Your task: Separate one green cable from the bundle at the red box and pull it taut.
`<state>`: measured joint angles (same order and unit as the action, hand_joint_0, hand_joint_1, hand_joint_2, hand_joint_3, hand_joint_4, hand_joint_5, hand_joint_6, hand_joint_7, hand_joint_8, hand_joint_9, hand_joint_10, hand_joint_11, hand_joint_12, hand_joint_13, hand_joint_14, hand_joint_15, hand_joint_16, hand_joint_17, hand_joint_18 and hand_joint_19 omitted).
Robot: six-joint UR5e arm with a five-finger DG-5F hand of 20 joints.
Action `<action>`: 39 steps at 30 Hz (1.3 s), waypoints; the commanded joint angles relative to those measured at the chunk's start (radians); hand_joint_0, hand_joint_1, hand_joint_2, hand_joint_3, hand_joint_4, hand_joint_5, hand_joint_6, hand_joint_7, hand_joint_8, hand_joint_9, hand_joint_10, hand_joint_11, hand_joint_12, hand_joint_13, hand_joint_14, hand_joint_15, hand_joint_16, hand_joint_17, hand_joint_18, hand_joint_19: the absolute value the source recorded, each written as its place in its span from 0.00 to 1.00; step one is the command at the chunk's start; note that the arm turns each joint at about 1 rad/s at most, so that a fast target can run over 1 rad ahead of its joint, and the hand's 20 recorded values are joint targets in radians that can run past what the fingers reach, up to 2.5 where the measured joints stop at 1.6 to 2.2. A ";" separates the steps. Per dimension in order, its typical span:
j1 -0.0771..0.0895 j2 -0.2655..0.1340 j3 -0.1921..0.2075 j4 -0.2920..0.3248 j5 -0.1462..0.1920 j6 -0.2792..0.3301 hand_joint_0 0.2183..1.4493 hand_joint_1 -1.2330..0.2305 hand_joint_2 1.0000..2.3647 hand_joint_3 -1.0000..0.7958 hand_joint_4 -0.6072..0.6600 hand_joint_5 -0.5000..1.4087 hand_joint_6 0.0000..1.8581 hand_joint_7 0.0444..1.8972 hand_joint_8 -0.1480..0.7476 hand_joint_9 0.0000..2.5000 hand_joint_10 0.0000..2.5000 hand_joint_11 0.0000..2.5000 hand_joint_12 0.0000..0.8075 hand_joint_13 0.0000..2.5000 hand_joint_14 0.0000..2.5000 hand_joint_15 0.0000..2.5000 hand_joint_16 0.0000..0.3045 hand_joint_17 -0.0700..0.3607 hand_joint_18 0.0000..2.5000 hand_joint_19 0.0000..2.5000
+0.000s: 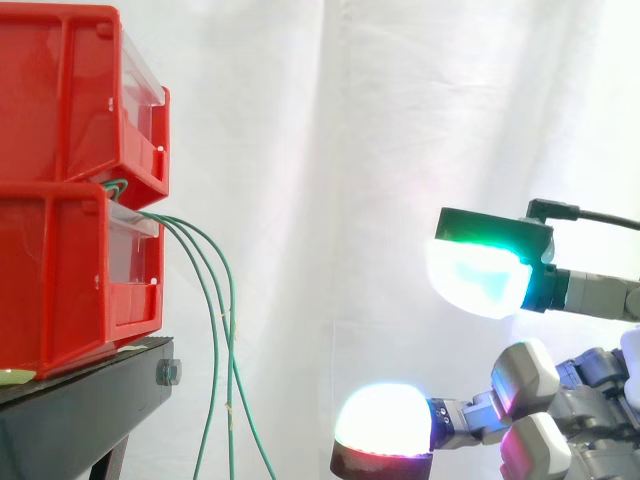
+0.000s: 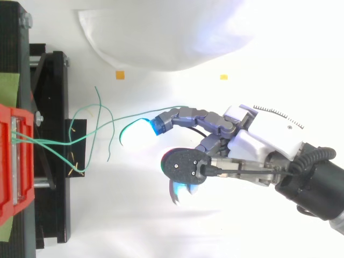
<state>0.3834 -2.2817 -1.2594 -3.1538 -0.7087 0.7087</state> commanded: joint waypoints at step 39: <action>0.000 0.001 0.000 0.000 -0.002 0.000 0.24 0.36 0.00 0.28 0.55 0.18 0.27 0.34 0.44 0.51 0.01 0.34 0.35 0.44 0.01 0.38 0.12 0.35 0.33 0.48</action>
<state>0.3834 -2.2813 -1.2594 -3.1539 -0.7088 0.7087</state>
